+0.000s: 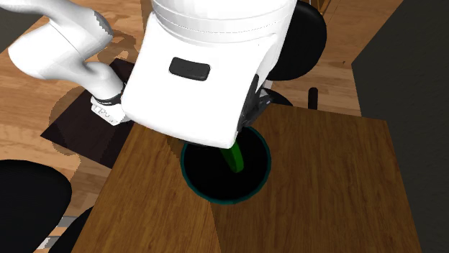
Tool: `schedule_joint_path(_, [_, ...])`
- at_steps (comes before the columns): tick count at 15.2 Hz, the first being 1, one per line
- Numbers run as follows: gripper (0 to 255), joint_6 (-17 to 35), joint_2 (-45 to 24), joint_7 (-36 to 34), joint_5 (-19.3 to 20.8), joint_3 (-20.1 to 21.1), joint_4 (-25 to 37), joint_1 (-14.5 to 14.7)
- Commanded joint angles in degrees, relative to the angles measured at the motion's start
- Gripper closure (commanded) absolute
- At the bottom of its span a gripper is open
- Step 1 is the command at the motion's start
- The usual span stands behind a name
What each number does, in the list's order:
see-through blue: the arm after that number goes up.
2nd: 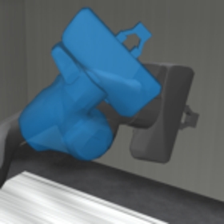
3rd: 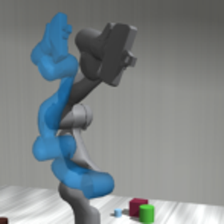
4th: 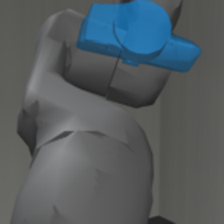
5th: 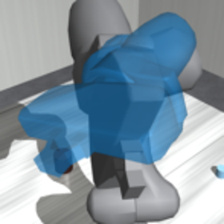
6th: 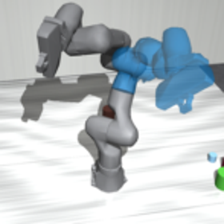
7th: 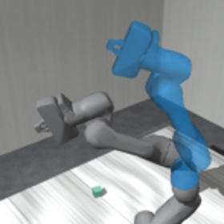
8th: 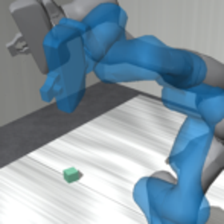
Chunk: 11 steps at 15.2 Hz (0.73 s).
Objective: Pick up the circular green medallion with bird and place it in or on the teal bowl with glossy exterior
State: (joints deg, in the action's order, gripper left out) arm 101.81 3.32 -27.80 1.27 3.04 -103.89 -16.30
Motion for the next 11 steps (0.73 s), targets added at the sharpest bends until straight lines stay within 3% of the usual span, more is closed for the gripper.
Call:
schedule_joint_path(1, [255,1.5,0.1,0.0,0.0,0.0,-1.6,0.0])
schedule_joint_path(6, [255,5.3,-0.1,-0.1,0.0,0.0,-5.2,0.0])
schedule_joint_path(11, [255,5.6,-0.1,-0.1,0.0,0.0,-5.5,0.0])
